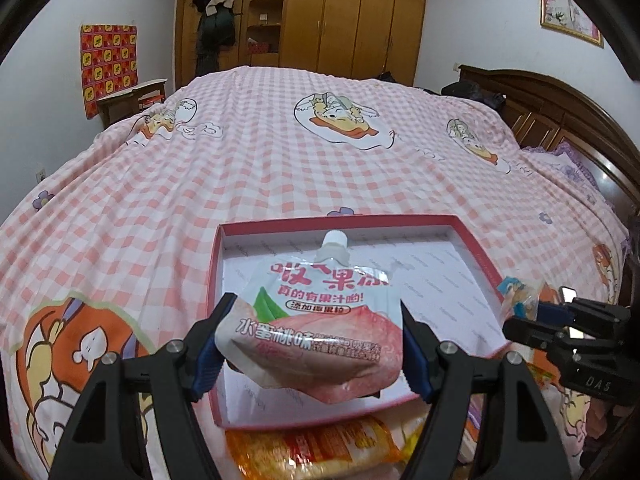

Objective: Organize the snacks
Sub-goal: 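Carry the candy bag with the right gripper while the left gripper carries the pouch over the tray, then open both grippers to drop the pouch and candy bag into the tray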

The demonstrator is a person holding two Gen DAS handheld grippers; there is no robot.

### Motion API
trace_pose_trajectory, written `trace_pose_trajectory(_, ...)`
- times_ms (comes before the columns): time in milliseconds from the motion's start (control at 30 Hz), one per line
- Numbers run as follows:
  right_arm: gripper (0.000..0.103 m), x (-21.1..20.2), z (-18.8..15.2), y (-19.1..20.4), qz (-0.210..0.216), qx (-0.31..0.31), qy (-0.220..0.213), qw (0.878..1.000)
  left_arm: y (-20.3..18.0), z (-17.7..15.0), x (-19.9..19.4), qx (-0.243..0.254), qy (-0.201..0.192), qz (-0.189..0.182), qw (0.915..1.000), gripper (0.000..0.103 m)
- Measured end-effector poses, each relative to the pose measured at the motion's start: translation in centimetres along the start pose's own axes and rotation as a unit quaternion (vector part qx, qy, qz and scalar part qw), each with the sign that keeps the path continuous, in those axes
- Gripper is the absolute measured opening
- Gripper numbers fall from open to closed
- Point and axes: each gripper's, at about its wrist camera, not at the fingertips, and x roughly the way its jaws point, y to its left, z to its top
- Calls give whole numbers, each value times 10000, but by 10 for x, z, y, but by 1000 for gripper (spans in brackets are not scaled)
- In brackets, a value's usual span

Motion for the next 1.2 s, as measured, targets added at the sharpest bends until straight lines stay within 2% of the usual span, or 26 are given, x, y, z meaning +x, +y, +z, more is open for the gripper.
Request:
trace_pose_trajectory(633,38,61,38,-13,-84,200,292,9993,10,18,53,-68,243,129,9996,76)
trace_pose_trajectory(933,38,80,40,-21,-155,237,421,9987,13,13,75,-29,478,233,9986,77)
trace_pose_trajectory(1200,38,82,39,-19,-288,151,333,9989,14,11,83,-27,614,292,9977,77)
